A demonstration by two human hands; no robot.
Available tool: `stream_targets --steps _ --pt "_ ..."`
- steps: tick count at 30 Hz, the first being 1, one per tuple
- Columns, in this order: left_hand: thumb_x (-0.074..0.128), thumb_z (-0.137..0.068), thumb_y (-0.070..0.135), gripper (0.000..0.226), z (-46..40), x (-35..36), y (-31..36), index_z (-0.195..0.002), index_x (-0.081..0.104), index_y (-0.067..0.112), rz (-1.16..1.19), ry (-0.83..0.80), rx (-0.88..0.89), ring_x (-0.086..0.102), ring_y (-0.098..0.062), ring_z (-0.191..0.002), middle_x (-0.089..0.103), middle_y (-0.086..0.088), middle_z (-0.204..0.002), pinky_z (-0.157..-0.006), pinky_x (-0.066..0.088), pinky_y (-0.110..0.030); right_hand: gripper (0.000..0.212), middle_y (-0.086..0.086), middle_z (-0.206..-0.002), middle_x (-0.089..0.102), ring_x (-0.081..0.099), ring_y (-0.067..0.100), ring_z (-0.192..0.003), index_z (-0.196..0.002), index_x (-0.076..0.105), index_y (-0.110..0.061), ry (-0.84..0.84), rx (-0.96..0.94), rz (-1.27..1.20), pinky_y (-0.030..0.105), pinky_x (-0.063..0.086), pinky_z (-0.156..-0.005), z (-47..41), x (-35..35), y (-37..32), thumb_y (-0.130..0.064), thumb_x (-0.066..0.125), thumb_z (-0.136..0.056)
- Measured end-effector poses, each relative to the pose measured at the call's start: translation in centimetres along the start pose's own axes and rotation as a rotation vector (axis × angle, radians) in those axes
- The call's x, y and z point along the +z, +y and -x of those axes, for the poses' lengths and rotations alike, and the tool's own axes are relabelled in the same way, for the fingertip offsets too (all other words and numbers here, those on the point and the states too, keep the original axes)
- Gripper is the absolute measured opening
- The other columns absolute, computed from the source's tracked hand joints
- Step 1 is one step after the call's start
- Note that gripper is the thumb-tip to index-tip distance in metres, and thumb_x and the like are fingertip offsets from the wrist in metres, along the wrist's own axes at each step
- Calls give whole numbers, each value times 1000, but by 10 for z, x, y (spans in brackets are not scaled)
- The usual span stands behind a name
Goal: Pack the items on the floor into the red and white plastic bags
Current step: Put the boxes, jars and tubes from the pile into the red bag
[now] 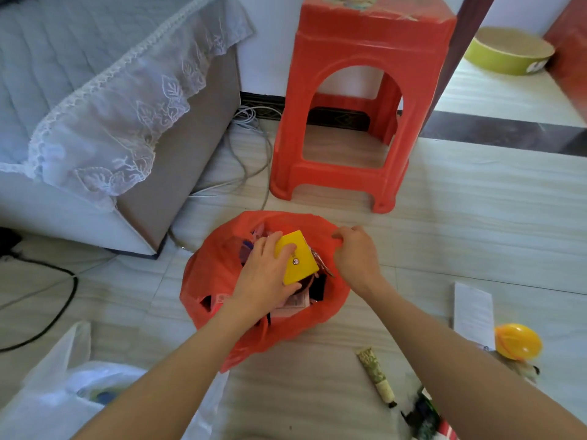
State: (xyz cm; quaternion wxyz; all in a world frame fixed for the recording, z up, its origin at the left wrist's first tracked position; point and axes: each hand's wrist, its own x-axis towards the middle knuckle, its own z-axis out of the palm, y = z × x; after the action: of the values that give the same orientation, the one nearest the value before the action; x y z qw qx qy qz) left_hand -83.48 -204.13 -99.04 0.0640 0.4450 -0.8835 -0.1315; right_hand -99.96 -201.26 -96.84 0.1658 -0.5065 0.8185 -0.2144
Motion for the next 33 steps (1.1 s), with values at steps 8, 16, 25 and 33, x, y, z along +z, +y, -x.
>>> stream_targets --steps 8,16,25,33 --pt "84 -57 35 63 -3 16 8 -109 58 12 -79 157 134 52 -34 -109 49 -16 -119 -77 55 -40 30 20 -79 68 65 34 -75 -85 71 4 133 -378 -66 31 49 -66 8 -17 11 -3 43 -77" --pt "86 -52 24 81 -8 20 8 -125 54 4 -260 22 86 55 -44 -113 52 -27 -129 -85 51 -50 31 11 -75 65 63 28 -67 -84 70 -2 245 -511 46 29 51 -56 13 -28 12 -12 41 -79" --pt "55 -88 13 41 -23 9 29 -128 47 9 -3 12 20 42 -34 -123 27 -15 -148 -85 46 -41 16 11 -81 65 58 19 -76 -83 71 -3 306 -345 -249 19 40 -72 7 -39 -1 2 56 -78" --pt "45 -94 24 54 -24 5 15 -145 25 21 45 -149 63 18 -22 -142 1 -3 -158 -101 38 -39 10 7 -86 68 53 10 -80 -82 70 -5 259 -219 -338 10 35 -74 6 -38 14 1 64 -78"
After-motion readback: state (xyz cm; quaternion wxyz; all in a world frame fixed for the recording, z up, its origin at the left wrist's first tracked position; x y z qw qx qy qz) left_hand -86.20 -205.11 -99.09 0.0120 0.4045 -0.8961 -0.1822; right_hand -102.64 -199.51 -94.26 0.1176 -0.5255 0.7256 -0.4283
